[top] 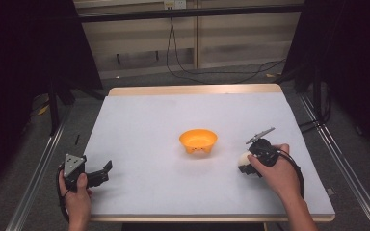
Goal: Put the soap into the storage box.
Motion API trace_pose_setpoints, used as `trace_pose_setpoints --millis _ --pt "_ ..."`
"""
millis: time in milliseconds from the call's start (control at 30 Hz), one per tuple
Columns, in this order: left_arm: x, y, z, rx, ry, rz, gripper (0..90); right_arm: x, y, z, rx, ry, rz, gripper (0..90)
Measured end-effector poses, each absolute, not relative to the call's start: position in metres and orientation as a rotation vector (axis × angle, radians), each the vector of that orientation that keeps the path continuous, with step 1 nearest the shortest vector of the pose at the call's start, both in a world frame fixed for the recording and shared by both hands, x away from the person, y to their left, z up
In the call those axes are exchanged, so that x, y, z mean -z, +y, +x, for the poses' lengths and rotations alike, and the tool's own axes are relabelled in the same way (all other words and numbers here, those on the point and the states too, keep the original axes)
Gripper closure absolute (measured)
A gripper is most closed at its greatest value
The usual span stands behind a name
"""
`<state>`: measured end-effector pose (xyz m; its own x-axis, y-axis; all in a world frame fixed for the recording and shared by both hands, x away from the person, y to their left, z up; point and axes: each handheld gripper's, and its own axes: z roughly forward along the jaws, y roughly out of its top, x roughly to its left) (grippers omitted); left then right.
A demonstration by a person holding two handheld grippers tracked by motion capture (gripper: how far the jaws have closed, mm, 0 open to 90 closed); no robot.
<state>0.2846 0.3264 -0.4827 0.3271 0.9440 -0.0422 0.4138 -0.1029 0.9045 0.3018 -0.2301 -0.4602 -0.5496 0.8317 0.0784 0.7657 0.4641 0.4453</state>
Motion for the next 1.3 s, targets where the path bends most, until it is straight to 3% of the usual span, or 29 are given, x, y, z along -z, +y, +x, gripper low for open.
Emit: trace_pose_setpoints --millis 533,1300 --pt "0.483 0.327 0.285 -0.729 1.241 1.684 0.2 0.46 -0.233 0.301 -0.69 2.54 1.412 24.5" --pt "0.483 0.327 0.286 -0.728 1.248 1.691 0.4 0.432 -0.231 0.312 -0.747 2.536 1.353 24.4"
